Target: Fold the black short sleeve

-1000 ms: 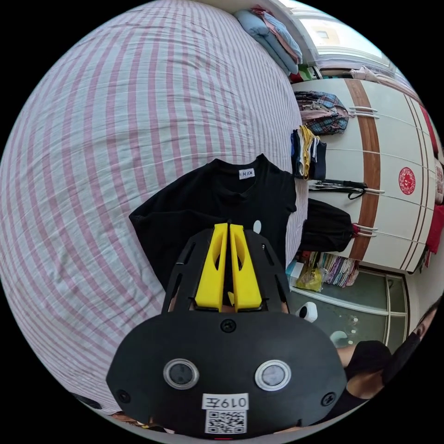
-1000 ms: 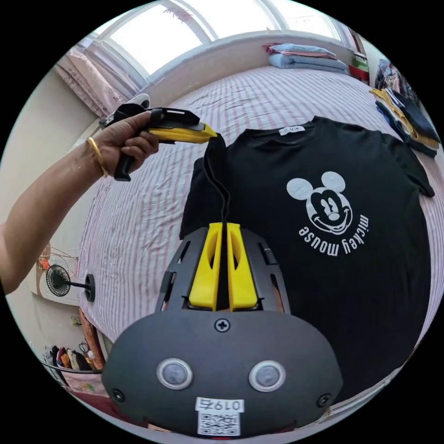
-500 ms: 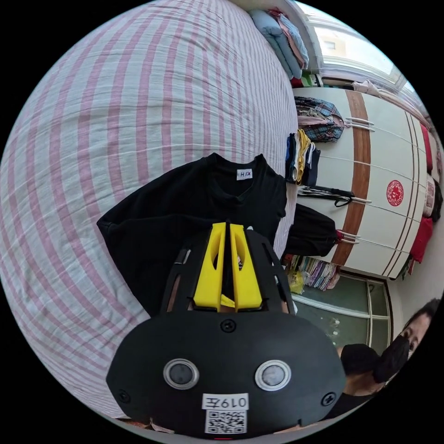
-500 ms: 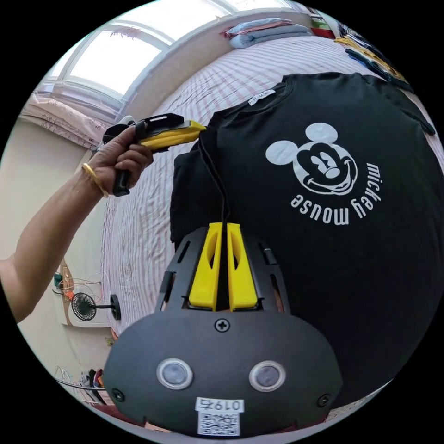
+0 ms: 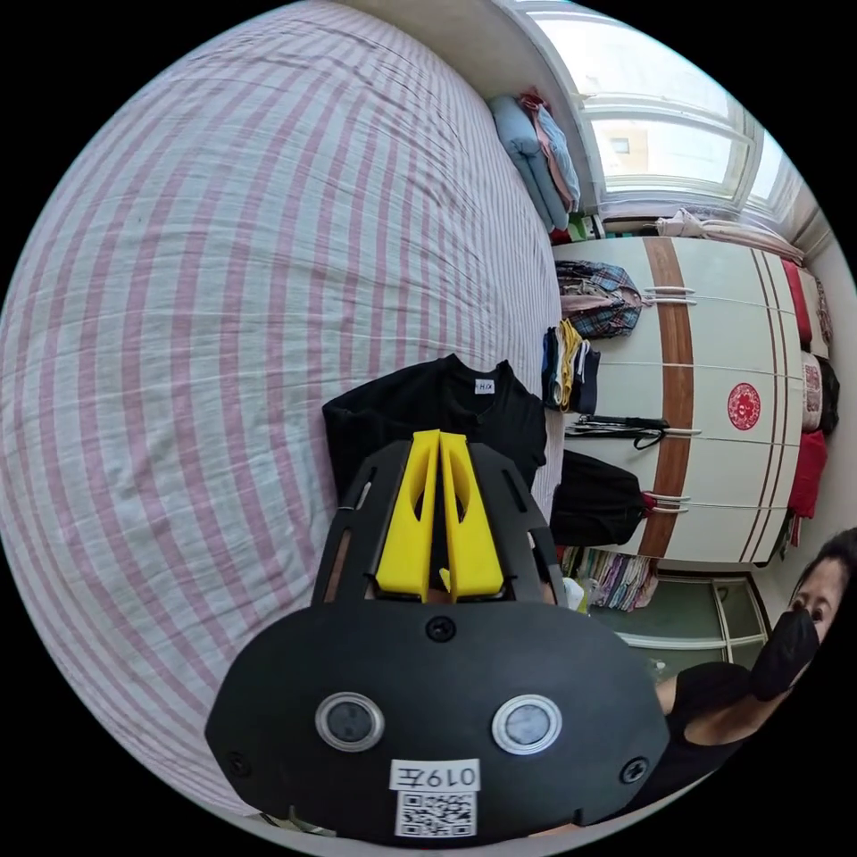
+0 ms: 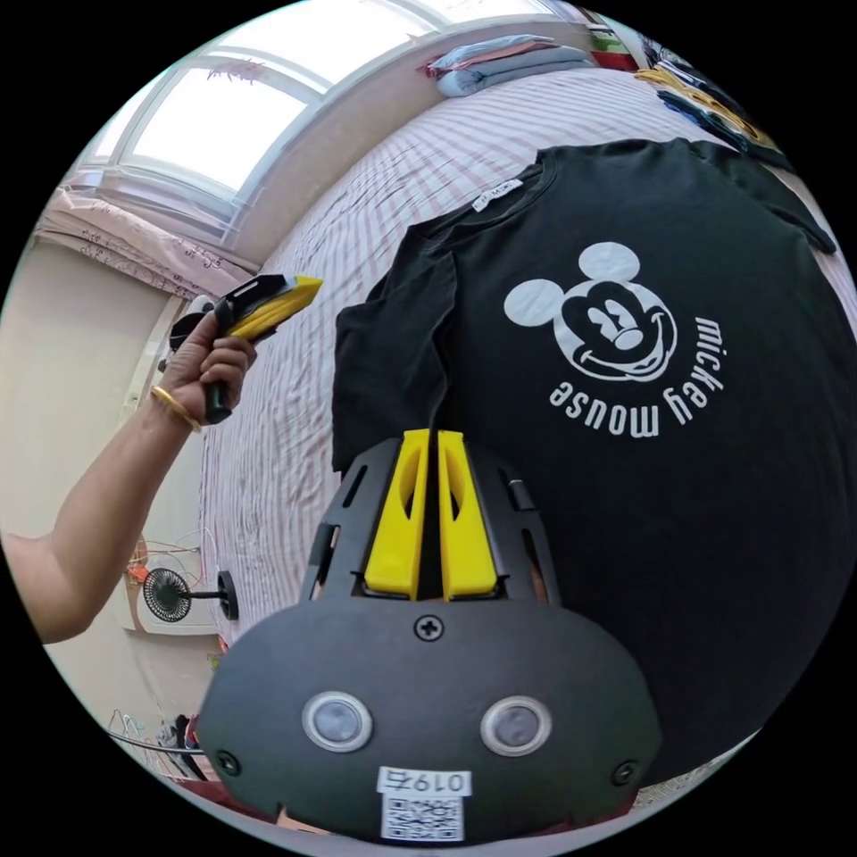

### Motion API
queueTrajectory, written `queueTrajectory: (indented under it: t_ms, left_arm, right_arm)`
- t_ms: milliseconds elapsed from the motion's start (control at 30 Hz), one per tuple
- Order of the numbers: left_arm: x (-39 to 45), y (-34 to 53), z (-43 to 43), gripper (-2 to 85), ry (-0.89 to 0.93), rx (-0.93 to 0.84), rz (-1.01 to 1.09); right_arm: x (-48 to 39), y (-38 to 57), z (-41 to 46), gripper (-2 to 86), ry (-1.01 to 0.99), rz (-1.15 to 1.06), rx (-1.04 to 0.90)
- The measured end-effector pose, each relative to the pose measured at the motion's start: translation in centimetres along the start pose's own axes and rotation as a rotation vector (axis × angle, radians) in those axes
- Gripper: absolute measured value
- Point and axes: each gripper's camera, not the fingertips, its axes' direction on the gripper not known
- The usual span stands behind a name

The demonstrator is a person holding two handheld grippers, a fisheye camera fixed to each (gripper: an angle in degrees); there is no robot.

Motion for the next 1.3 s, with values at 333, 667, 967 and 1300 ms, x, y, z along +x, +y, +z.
queueTrajectory:
  t_ms: [333, 667, 967, 1300]
  left_arm:
    - [-2.0, 2.6, 4.2, 0.7, -0.183, -0.081, -0.047]
    - [-0.5, 6.7, 2.7, 1.4, -0.090, 0.111, 0.065]
    - [3.6, 9.0, 4.5, 9.6, -0.486, 0.004, 0.651]
    - [3.4, 9.0, 6.4, 8.0, -0.467, -0.107, 0.681]
  right_arm:
    - [-1.9, 0.1, -1.1, 1.8, -0.019, -0.009, -0.051]
    - [-5.5, -1.0, -5.0, 5.7, 0.115, -0.256, -0.131]
    - [-4.8, -11.4, -5.3, 5.9, 0.039, -0.344, -0.083]
    - [-5.5, -14.5, -2.3, 6.5, 0.001, -0.378, -0.153]
